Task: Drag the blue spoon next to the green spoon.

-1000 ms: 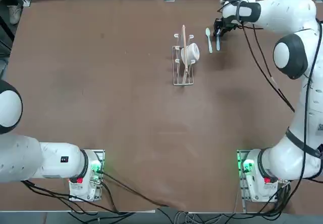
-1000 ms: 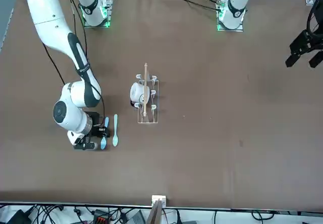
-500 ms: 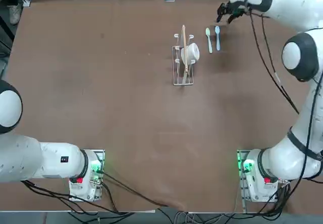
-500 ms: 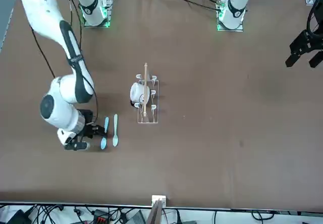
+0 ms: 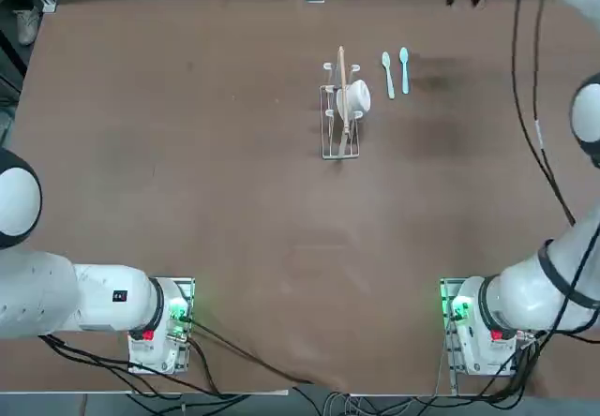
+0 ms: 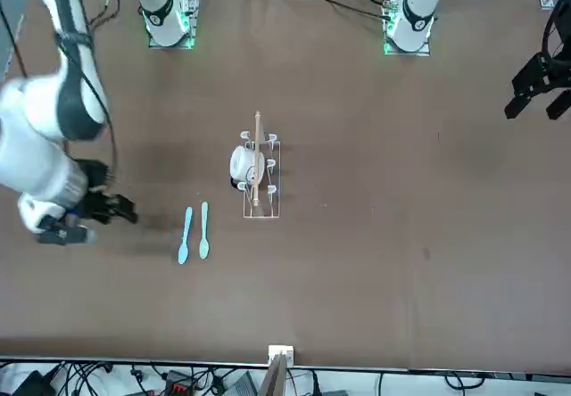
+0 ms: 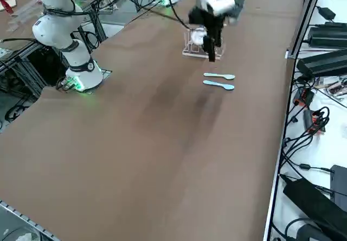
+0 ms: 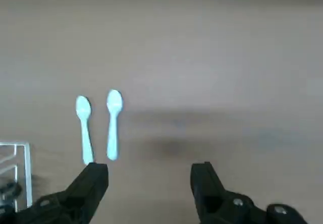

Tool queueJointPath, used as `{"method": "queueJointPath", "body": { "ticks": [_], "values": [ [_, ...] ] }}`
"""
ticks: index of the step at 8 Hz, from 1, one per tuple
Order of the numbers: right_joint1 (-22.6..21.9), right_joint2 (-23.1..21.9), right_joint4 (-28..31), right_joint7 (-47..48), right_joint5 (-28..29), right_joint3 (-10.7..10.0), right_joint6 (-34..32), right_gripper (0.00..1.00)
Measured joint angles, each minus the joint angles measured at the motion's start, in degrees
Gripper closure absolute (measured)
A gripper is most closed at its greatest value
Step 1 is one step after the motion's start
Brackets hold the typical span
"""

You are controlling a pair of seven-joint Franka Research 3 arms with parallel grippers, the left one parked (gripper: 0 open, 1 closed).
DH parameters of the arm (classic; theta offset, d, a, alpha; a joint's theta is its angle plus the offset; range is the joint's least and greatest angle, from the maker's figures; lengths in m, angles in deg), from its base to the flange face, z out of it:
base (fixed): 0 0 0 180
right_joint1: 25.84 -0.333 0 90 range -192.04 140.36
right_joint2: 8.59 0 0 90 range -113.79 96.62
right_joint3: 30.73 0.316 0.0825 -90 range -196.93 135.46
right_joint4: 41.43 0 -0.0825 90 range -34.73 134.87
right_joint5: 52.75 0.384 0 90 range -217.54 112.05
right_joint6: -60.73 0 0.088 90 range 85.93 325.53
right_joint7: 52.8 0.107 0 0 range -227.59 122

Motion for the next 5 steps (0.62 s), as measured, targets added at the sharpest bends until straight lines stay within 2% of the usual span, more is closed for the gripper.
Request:
{"method": "queueJointPath", "body": {
  "ticks": [2, 5],
  "values": [
    [2.2, -3.0, -6.8, 0.0, -2.3, -0.7, -12.3, 0.00],
    [3.6, -3.7, -16.4, -0.2, -5.6, -0.7, -27.7, 0.00]
  ]
}}
